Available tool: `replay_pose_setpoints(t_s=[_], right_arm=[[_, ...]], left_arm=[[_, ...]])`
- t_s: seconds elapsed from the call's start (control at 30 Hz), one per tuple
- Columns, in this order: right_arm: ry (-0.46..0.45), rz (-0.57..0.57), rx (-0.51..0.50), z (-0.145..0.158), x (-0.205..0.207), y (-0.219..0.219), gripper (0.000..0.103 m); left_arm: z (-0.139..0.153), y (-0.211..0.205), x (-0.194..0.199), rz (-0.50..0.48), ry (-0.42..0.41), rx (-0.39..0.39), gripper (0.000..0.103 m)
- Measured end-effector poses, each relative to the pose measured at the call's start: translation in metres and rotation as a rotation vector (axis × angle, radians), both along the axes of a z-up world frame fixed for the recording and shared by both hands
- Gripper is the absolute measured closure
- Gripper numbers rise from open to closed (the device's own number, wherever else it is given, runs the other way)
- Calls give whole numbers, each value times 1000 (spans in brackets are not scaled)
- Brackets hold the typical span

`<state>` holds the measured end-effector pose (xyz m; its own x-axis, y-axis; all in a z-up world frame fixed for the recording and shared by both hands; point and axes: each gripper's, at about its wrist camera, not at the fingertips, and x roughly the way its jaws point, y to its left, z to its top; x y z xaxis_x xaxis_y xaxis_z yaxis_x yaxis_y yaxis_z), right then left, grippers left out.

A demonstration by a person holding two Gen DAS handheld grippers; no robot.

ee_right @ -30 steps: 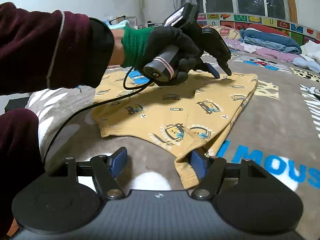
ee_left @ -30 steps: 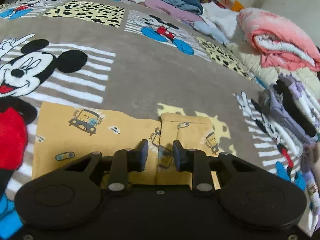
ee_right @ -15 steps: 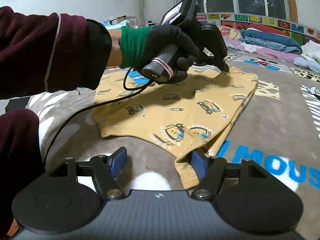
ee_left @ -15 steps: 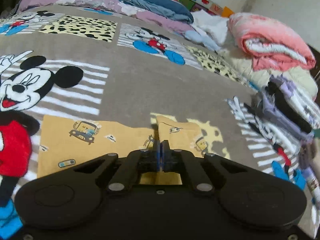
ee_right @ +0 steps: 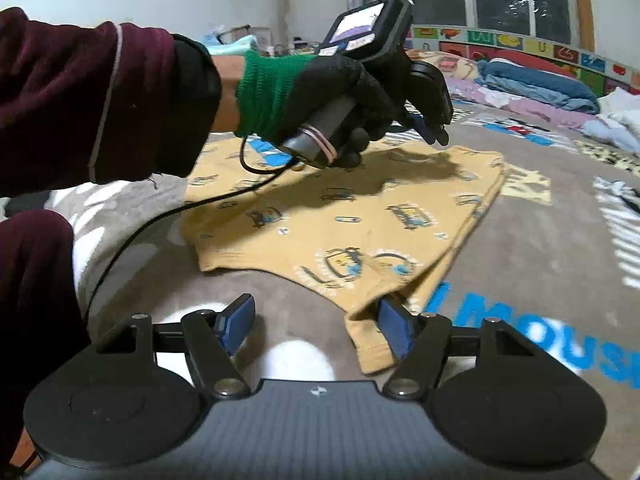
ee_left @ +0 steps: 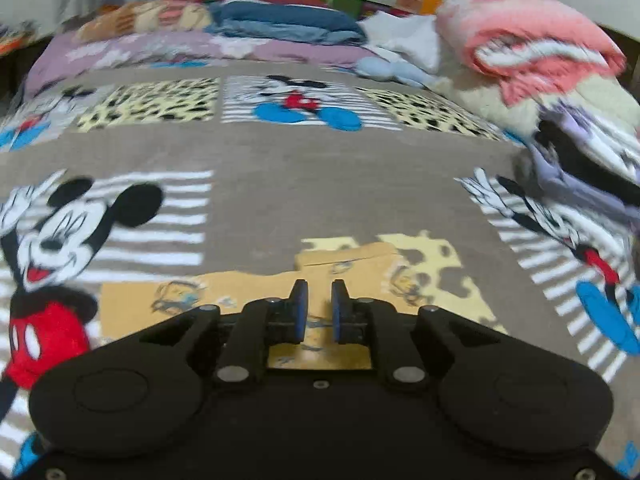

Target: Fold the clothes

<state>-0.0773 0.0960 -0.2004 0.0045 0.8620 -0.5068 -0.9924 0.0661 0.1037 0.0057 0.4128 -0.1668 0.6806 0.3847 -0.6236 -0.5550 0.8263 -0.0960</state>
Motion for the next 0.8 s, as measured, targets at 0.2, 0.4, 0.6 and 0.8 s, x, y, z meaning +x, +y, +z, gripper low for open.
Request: replay_pose_setpoints(t_s=[0.2,0.4,0.6,0.8], right_arm=[[-52,-41,86,17,1,-13,36],[-112,31,57,9,-14,16,36],[-1,40,-26,-7,-6,28,32],[53,41,7,-11,-1,24,32]], left_arm=[[-4,-11,9,-62,26,4,95],[-15,-11,27,-68,78,0,95],[-22,2,53,-49,125,-13,95],[-20,15,82,-41,177,-18,88]])
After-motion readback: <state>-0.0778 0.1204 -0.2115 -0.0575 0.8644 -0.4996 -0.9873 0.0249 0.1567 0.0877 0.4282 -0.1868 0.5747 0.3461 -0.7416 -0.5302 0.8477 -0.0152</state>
